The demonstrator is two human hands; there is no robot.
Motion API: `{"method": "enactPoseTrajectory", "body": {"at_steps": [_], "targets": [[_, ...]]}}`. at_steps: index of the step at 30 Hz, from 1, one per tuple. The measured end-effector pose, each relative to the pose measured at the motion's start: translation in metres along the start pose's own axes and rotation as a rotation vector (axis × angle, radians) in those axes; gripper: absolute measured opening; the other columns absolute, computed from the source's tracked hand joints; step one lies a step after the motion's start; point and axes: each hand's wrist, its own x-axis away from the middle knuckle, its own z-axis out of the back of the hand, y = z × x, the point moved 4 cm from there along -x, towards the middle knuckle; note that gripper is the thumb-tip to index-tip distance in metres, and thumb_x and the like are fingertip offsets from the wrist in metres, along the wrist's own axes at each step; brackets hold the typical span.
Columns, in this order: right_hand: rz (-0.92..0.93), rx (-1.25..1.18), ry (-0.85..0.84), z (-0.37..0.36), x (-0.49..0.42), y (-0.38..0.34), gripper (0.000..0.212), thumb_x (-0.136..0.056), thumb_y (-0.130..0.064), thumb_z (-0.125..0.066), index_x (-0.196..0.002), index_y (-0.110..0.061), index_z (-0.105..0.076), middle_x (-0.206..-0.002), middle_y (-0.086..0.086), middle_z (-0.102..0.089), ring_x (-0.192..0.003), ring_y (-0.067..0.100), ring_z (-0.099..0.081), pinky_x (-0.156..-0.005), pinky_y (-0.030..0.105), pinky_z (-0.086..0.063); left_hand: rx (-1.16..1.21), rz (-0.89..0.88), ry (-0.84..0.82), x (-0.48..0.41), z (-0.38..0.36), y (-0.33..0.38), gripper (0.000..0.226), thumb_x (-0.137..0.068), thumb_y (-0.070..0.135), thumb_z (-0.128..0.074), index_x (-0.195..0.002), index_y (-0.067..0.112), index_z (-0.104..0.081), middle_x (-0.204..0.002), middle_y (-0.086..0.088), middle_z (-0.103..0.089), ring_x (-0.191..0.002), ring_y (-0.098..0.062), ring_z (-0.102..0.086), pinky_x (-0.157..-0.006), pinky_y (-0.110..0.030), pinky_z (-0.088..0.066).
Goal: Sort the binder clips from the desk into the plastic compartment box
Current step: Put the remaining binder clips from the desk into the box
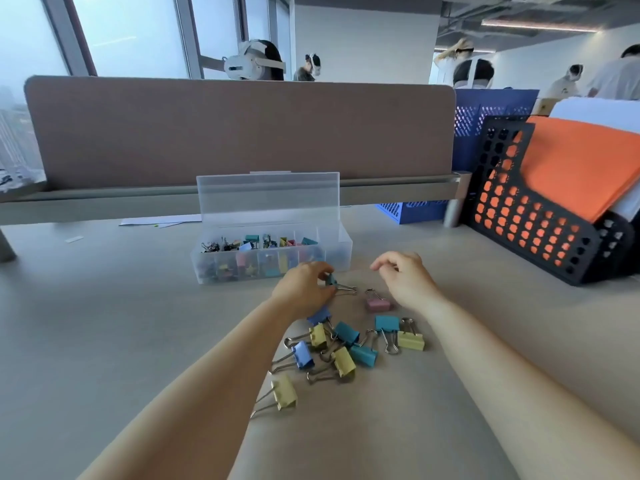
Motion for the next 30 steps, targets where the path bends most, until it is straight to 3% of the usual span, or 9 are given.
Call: {"method": "enactPoseTrajectory", "body": {"at_steps": [3,8,11,15,19,22,25,28,30], "targets": [[-0.100,0.063,0.078,0.007,0.010,0.010,0.022,-0.089,-0.020,-0.045,-0.072,-0.016,-0.059,-0.104,0.009,-0.055,-0.087,0.021,-0.050,-0.071,0.030,-0.035,0.231,0.070,0.125,0.017,0.014,-0.002,0.031,-0.088,0.024,-0.061,-0.118,0.018,-0.059,-0.107,0.000,-0.061,-0.094,-0.015,-0.057,-0.081,-0.026,-0.046],[-0.178,0.485,0.019,-0.007,0.035,0.012,0.049,-0.073,-0.068,-0.060,-0.095,-0.025,-0.054,-0.095,-0.006,-0.052,-0.092,0.020,-0.055,-0.068,0.029,-0.038,0.815,0.189,0.153,0.058,0.030,-0.014,0.011,-0.090,0.024,-0.061,-0.096,0.014,-0.064,-0.097,-0.009,-0.063,-0.093,-0.020,-0.059,-0.090,-0.035,-0.051],[-0.127,0.551,0.080,-0.009,0.039,0.002,0.038,-0.078,-0.056,-0.060,-0.099,-0.025,-0.055,-0.102,-0.005,-0.060,-0.092,0.021,-0.057,-0.071,0.030,-0.044,1.100,0.258,0.120,0.071,0.027,-0.016,0.017,-0.092,0.022,-0.060,-0.103,0.009,-0.062,-0.106,-0.010,-0.065,-0.103,-0.019,-0.063,-0.095,-0.033,-0.050],[-0.028,0.419,0.131,-0.013,0.042,-0.004,0.025,-0.083,-0.046,-0.057,-0.098,-0.026,-0.060,-0.103,-0.007,-0.064,-0.091,0.018,-0.058,-0.075,0.029,-0.048,1.151,0.285,0.141,0.072,0.030,-0.010,0.013,-0.095,0.014,-0.054,-0.099,0.005,-0.062,-0.097,-0.013,-0.067,-0.095,-0.022,-0.066,-0.092,-0.037,-0.052],[0.003,0.049,0.151,0.000,0.047,-0.012,0.020,-0.091,-0.031,-0.050,-0.104,-0.021,-0.062,-0.115,0.002,-0.051,-0.091,0.013,-0.052,-0.076,0.025,-0.037,1.039,0.273,0.073,0.071,0.029,-0.006,0.018,-0.094,0.011,-0.046,-0.099,0.005,-0.062,-0.075,-0.004,-0.047,-0.068,-0.015,-0.047,-0.071,-0.031,-0.048],[-0.141,-0.013,0.095,0.004,0.050,-0.004,0.024,-0.094,-0.027,-0.043,-0.102,-0.011,-0.059,-0.116,0.007,-0.035,-0.081,0.015,-0.048,-0.078,0.027,-0.037,0.624,0.243,0.072,0.067,0.025,-0.007,0.019,-0.093,0.021,-0.048,-0.104,0.011,-0.061,-0.081,0.001,-0.050,-0.069,-0.012,-0.043,-0.066,-0.026,-0.038],[-0.222,-0.027,0.083,0.002,0.051,-0.001,0.027,-0.091,-0.025,-0.041,-0.086,-0.002,-0.054,-0.114,0.015,-0.040,-0.074,0.027,-0.047,-0.074,0.035,-0.043,0.197,0.194,0.064,0.064,0.016,-0.009,0.025,-0.086,0.043,-0.060,-0.100,0.023,-0.060,-0.082,0.006,-0.055,-0.070,-0.011,-0.052,-0.056,-0.025,-0.040],[-0.194,0.018,0.100,0.008,0.052,-0.004,0.027,-0.086,-0.030,-0.048,-0.088,-0.003,-0.052,-0.088,0.007,-0.054,-0.069,0.022,-0.046,-0.060,0.031,-0.036,-0.036,0.209,0.033,0.064,0.011,-0.011,0.039,-0.081,0.061,-0.058,-0.103,0.028,-0.058,-0.088,0.008,-0.057,-0.079,-0.013,-0.057,-0.059,-0.025,-0.041],[-0.197,0.183,0.083,0.013,0.055,-0.005,0.031,-0.083,-0.041,-0.055,-0.084,-0.012,-0.045,-0.076,-0.001,-0.049,-0.071,0.021,-0.047,-0.055,0.030,-0.033,-0.110,0.239,0.038,0.064,0.010,-0.009,0.045,-0.081,0.066,-0.054,-0.105,0.028,-0.056,-0.095,0.006,-0.060,-0.084,-0.015,-0.059,-0.059,-0.026,-0.042]]}}
